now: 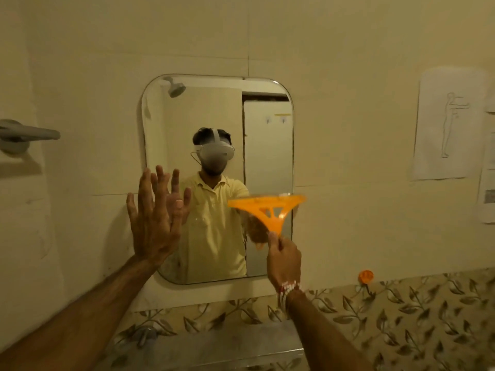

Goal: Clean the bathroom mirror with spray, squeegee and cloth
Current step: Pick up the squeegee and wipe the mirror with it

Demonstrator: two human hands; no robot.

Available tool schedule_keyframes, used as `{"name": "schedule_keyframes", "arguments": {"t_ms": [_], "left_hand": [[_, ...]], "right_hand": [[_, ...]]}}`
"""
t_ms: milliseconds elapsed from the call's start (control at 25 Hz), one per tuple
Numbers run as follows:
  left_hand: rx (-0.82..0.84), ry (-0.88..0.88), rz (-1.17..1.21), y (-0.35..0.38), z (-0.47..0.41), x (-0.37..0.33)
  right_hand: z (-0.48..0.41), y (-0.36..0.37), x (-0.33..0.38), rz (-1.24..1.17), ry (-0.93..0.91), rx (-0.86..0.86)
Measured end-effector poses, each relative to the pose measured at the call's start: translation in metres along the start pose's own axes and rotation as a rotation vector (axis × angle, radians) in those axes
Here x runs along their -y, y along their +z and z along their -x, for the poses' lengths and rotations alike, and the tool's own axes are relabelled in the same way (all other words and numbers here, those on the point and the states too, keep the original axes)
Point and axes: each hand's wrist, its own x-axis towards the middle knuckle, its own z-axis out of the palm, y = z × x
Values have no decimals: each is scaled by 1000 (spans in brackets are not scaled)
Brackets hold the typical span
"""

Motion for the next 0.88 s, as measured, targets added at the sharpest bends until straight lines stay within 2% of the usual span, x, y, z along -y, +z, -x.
{"name": "schedule_keyframes", "arguments": {"t_ms": [120,200,400,600,720,880], "left_hand": [[0,2,0,-4,3,-1],[-21,-24,12,-10,-2,-2],[-61,-55,-34,-37,-17,19],[-53,-73,-74,-61,-14,53],[-48,-96,-101,-69,-8,69],[-14,-109,-103,-63,7,73]], "right_hand": [[42,3,-40,79,40,34],[52,11,-35,99,-10,52],[48,67,54,59,-254,201],[42,112,109,147,-341,241],[50,120,92,158,-344,261],[77,106,13,266,-350,350]]}}
